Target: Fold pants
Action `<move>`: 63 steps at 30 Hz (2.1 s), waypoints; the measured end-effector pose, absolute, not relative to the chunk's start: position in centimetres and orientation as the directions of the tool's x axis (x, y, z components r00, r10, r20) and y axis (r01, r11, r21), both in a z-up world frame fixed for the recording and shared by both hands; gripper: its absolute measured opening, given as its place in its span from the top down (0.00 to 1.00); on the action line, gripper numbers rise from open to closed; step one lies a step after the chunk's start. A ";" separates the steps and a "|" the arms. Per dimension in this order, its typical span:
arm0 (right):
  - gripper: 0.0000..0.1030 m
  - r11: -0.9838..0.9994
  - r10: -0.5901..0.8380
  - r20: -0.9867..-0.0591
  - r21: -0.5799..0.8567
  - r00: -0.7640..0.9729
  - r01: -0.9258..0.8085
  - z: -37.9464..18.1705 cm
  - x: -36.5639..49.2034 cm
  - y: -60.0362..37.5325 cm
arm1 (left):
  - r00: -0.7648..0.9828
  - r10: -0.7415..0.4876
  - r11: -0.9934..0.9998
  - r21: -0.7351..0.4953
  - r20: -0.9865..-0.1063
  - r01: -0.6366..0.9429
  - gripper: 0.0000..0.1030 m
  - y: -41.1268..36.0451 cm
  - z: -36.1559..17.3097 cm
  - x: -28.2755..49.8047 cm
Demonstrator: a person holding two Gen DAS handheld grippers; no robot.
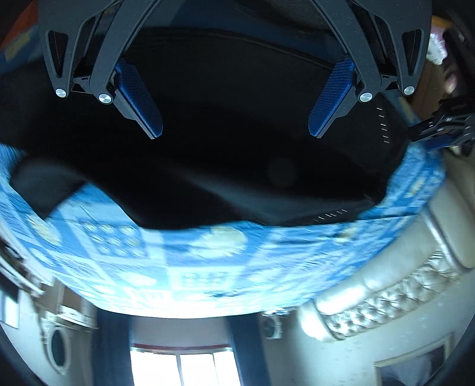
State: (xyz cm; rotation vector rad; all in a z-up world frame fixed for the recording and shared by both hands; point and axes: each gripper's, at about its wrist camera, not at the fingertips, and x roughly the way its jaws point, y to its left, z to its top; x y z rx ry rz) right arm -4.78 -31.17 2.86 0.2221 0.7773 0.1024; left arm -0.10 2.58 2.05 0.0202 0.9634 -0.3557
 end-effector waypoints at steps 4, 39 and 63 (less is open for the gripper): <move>0.05 0.953 0.273 -0.659 0.282 0.701 -0.106 4.6 -0.3 -33.1 | 0.478 -0.332 0.928 -0.191 -0.813 0.319 0.02 7.0 2.3 4.8; 0.93 0.860 0.444 -0.892 0.398 0.086 -0.319 -4.8 18.8 -33.8 | 0.138 -0.527 0.801 -0.435 -0.839 0.412 0.79 9.0 -6.3 30.8; 0.94 0.908 0.324 -0.829 0.138 0.456 -0.395 2.7 -1.1 -26.8 | 0.303 -0.705 0.705 -0.592 -0.641 0.390 0.95 18.3 0.7 15.1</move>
